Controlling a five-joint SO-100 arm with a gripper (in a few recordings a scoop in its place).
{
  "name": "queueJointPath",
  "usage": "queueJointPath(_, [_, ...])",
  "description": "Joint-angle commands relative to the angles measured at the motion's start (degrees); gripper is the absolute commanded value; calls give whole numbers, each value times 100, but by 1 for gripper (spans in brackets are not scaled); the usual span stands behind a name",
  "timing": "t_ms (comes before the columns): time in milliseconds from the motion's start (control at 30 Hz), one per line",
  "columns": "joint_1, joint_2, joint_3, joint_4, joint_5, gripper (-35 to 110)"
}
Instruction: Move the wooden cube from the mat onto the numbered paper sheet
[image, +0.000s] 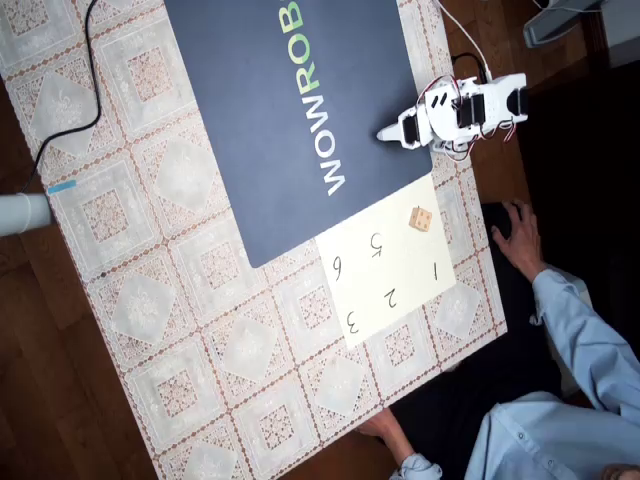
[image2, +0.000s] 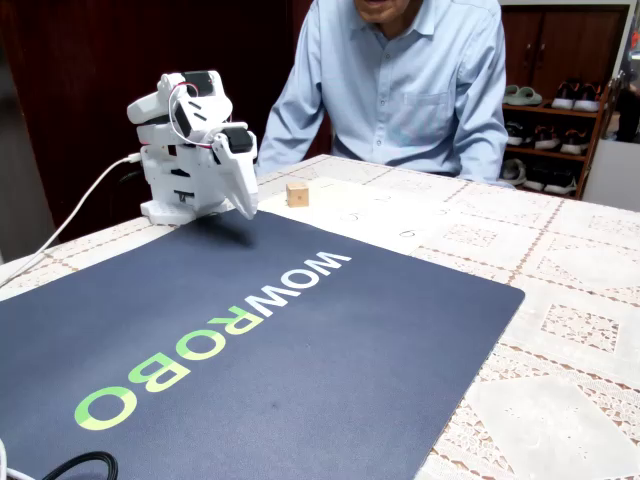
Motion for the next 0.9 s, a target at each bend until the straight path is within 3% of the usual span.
queueJointPath(0, [105,88,0,0,35,0])
queueJointPath(267, [167,88,105,-387,-70,0])
queueJointPath(500, [9,88,132,-448,703,1])
queueJointPath(867, [-62,88,141,-466,686,0])
